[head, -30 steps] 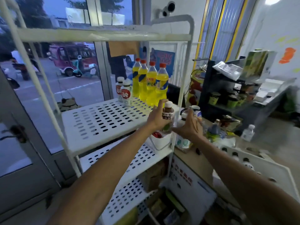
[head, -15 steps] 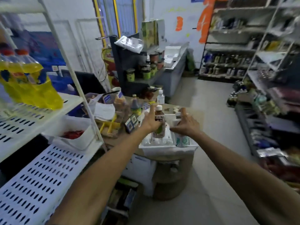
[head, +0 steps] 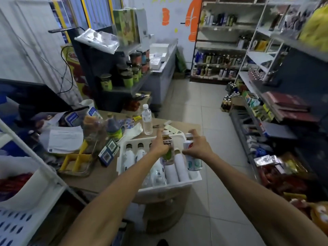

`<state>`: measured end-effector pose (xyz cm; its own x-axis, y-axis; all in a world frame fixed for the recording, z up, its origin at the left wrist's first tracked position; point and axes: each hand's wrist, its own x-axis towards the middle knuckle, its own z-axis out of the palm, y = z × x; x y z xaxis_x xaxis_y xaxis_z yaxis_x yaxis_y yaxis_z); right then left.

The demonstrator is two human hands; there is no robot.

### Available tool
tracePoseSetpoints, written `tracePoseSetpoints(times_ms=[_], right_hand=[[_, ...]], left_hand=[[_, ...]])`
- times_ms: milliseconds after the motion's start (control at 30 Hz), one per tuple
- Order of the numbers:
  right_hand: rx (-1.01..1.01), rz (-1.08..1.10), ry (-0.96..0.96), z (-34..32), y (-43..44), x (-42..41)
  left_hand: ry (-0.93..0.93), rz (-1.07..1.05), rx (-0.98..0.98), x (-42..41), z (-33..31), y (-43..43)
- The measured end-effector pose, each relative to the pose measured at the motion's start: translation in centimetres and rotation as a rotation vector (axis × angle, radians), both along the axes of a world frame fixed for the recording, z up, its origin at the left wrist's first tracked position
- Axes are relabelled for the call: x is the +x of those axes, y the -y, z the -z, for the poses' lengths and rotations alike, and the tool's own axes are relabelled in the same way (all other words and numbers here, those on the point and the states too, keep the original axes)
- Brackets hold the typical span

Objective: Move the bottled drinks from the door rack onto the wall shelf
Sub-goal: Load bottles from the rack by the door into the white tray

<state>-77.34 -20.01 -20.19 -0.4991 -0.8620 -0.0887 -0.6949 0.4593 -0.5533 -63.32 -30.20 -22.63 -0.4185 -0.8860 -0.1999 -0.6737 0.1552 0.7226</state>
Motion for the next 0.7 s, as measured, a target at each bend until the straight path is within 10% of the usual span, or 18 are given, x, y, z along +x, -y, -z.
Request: tracePoseSetpoints(times_ms=[700], right_hand=[[0.202,-0.055,0.091,8.5,15.5,-4.7]], left_hand=[[0.155,-0.011,0.15,-6.0,8.7,11.2]])
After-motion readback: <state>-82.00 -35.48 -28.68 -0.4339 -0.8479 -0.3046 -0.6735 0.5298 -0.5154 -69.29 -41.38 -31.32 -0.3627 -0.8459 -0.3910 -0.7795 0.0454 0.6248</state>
